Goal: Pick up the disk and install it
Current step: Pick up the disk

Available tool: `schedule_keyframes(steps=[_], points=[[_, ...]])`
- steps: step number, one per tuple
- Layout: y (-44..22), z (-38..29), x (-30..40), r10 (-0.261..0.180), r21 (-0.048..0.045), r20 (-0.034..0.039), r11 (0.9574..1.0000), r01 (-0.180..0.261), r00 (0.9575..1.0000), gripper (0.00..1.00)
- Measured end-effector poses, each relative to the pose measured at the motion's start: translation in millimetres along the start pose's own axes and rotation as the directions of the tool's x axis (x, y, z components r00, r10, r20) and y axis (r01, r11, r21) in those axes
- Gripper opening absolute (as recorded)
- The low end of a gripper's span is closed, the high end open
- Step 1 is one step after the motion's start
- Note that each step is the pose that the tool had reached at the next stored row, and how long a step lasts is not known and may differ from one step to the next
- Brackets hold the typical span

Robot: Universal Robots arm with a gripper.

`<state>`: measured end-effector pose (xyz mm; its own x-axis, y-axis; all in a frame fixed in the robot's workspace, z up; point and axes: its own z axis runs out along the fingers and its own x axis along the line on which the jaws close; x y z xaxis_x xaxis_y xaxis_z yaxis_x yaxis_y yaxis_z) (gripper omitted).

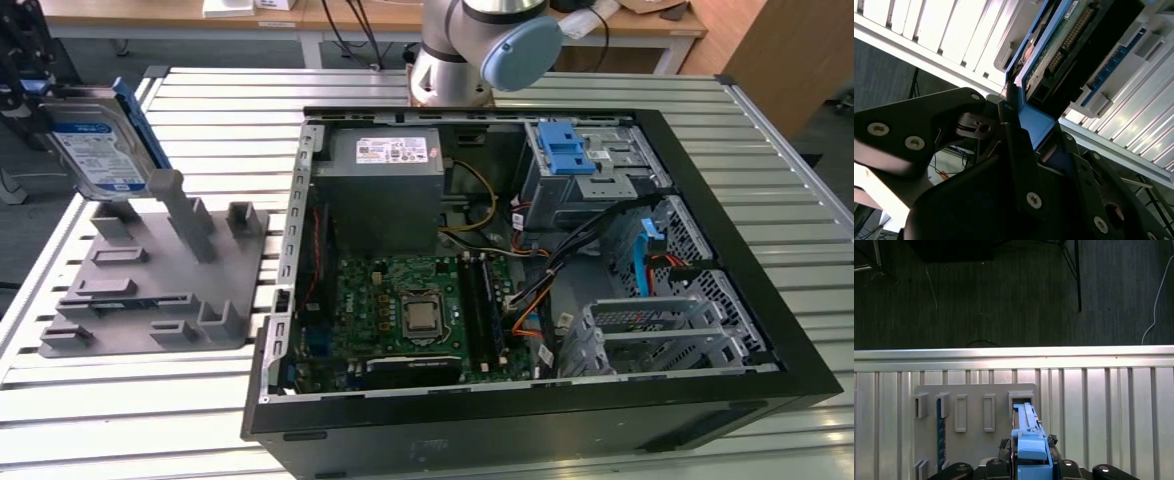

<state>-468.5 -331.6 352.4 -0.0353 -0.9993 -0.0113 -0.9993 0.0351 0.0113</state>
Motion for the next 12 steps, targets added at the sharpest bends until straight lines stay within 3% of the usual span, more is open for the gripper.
schedule_keyframes(steps=[7, 12], points=[[0.0, -3.9, -0.1, 0.0, 0.0, 0.0, 1.0, 0.0, 1.0, 0.37], [0.1, -12.3, -0.2, 0.0, 0.0001, 0.0001, 1.0, 0.0, 1.0, 0.37]])
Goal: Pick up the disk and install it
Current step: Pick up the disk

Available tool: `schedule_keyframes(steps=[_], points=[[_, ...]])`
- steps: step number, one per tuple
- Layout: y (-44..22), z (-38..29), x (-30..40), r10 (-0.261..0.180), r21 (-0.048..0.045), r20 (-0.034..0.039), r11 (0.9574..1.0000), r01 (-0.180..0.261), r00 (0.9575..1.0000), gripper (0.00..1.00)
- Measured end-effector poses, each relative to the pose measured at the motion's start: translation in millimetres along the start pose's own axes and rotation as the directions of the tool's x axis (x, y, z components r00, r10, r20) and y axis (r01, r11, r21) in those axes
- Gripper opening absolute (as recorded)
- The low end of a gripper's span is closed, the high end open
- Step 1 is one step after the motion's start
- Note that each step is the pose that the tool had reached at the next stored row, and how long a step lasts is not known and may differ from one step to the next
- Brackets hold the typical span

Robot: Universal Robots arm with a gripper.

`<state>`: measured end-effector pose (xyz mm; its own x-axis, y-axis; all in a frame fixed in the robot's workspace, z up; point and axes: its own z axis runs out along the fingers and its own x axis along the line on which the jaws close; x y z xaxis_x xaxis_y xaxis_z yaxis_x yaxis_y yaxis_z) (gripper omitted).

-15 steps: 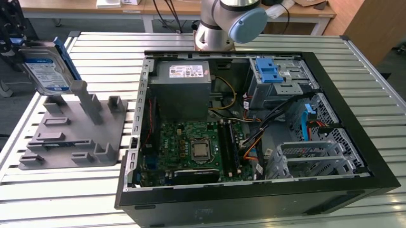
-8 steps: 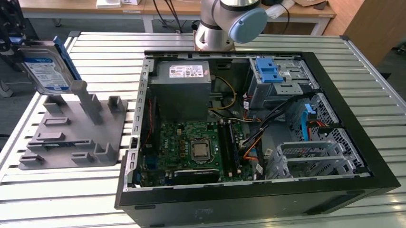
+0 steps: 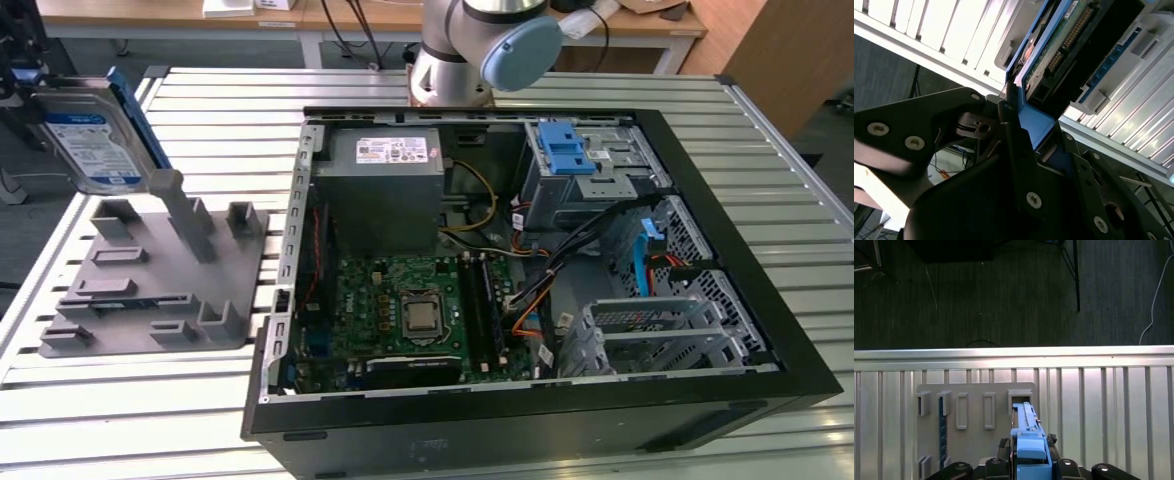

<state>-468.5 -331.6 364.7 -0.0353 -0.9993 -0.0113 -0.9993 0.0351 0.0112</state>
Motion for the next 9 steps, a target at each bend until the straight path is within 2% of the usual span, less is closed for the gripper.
schedule_keyframes(steps=[6, 9], points=[[0.1, -11.0, -0.1, 0.0, -0.0001, 0.0, 1.0, 0.0, 1.0, 0.37], [0.2, -19.0, -0.2, 0.0, 0.0, 0.0, 1.0, 0.0, 1.0, 0.37]])
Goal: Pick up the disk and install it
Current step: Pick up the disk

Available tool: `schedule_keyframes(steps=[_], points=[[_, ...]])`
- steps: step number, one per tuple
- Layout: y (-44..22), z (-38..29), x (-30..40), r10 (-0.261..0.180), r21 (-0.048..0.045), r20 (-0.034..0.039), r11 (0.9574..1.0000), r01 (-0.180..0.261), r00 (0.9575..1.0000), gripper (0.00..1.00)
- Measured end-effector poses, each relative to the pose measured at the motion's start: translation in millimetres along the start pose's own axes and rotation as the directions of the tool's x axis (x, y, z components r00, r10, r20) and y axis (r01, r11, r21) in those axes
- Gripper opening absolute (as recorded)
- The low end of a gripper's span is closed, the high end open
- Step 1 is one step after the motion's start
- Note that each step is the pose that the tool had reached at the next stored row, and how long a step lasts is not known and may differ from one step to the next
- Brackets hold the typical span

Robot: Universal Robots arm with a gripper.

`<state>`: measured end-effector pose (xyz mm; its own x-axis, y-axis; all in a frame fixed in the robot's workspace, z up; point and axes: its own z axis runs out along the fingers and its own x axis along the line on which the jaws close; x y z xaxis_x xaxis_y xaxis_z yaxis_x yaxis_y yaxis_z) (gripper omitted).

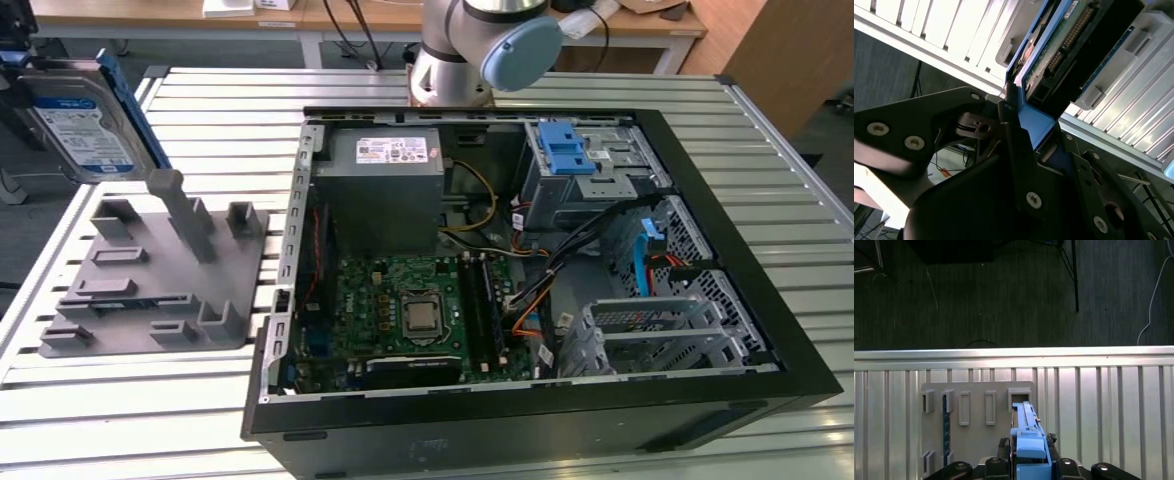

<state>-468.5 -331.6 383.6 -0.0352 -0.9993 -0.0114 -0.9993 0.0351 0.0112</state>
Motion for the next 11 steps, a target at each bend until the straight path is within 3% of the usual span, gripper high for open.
schedule_keyframes(steps=[7, 11], points=[[0.2, -19.4, -0.2, 0.0, -0.0001, 0.0, 1.0, 0.0, 1.0, 0.37], [0.2, -20.7, -0.2, -0.021, 0.0, 0.0002, 0.9998, 0.021, 0.9998, 0.37]])
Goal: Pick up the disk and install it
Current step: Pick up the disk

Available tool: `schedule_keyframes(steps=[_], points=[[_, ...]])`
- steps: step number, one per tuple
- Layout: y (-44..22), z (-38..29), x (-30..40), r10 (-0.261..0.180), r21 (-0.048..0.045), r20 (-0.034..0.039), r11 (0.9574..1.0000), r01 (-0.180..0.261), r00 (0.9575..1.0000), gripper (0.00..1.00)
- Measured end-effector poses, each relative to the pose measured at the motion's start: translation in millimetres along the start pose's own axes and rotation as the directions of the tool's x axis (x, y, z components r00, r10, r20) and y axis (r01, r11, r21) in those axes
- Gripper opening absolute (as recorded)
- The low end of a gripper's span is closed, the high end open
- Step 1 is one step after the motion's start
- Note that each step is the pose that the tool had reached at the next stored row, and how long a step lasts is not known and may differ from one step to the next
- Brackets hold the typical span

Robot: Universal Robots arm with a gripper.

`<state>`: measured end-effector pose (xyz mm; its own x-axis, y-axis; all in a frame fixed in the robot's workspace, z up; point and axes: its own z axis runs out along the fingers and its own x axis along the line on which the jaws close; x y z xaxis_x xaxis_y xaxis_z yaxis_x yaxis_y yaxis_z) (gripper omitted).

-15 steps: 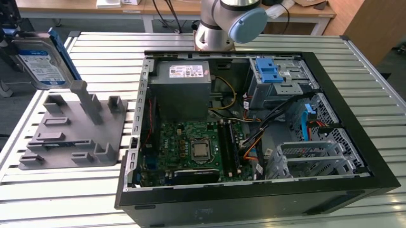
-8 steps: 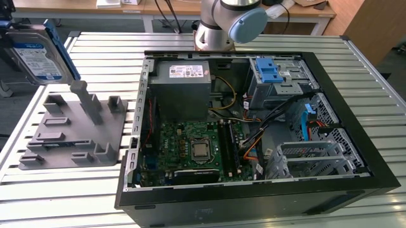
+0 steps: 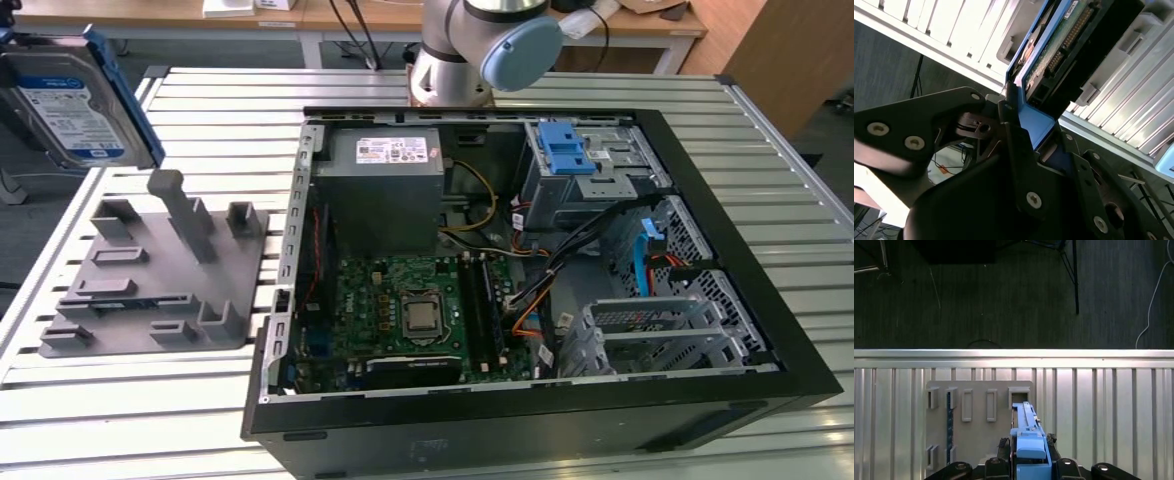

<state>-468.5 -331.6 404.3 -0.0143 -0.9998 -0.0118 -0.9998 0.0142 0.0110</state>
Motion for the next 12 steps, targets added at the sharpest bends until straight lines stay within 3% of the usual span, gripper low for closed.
schedule_keyframes(steps=[12], points=[[0.0, -2.2, -0.1, -0.005, -0.0007, -0.0003, 1.0, 0.005, 1.0, 0.37]])
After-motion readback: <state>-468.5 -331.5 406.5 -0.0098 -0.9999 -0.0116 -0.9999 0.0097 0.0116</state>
